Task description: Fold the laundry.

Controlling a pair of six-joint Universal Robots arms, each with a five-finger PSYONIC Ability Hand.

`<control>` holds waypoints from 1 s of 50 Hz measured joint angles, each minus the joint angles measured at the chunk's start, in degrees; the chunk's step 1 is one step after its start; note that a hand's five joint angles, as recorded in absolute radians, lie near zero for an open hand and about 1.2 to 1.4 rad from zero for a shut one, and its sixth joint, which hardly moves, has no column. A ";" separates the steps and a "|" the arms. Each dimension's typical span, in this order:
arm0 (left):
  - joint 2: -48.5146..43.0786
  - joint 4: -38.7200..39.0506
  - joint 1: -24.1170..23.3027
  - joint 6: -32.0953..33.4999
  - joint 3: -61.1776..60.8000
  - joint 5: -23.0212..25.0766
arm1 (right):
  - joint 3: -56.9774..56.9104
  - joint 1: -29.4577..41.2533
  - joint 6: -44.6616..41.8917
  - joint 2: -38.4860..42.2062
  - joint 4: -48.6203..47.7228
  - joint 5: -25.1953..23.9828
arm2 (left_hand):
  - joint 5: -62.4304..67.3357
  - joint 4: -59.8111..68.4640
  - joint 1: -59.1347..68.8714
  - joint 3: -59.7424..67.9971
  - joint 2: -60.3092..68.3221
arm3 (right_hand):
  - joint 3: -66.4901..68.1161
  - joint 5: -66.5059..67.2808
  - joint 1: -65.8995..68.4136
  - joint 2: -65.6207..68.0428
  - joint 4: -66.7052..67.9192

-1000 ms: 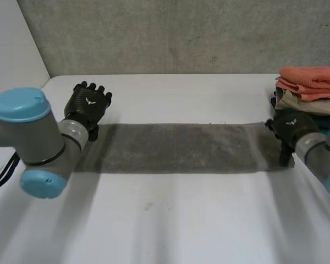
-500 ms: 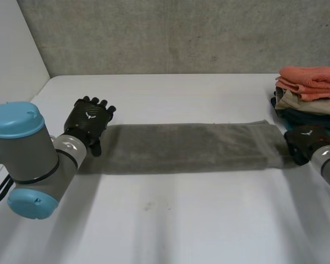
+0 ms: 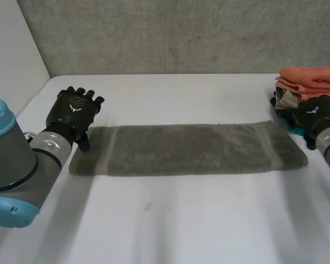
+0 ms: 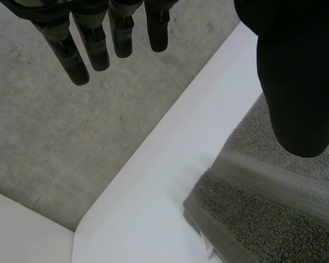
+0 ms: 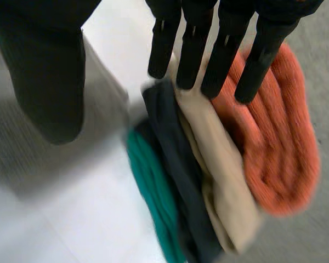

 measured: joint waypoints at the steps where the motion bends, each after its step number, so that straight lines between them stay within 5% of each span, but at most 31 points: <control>1: 0.28 0.00 0.16 -0.08 -0.36 0.04 | 0.31 0.82 2.39 -0.25 0.04 -0.28 | 0.01 0.00 0.00 0.00 0.00 | -2.34 -2.57 -1.73 -2.06 -2.33; 8: 1.51 -0.02 0.55 -2.81 -1.73 1.62 | 2.27 0.43 11.99 0.10 1.24 -4.43 | 0.00 0.00 0.00 0.00 0.00 | -3.12 -3.96 -2.00 -2.61 -3.26; 21: 1.81 -0.09 0.49 -9.52 -1.83 4.02 | 2.64 -7.09 13.33 4.94 2.90 -12.78 | 0.00 0.00 0.00 0.00 0.00 | -3.12 -3.29 -2.00 -2.61 -3.26; 30: 1.62 -0.08 0.54 -9.47 -1.85 3.94 | 1.73 -7.07 12.97 8.23 2.45 -13.20 | 0.00 0.00 0.00 0.00 0.00 | 3.75 4.68 4.54 4.35 3.66; 36: 1.56 -0.02 0.54 -9.39 -1.77 3.92 | 0.33 -7.25 12.74 10.82 1.84 -12.71 | 0.00 0.00 0.00 0.00 0.00 | 34.36 34.38 31.52 35.20 34.51; 50: 2.81 -0.25 0.32 -9.41 -1.90 3.78 | 0.78 -14.27 5.97 4.02 2.68 -7.01 | 0.00 0.00 0.00 0.00 0.00 | 35.26 34.67 31.52 35.42 35.87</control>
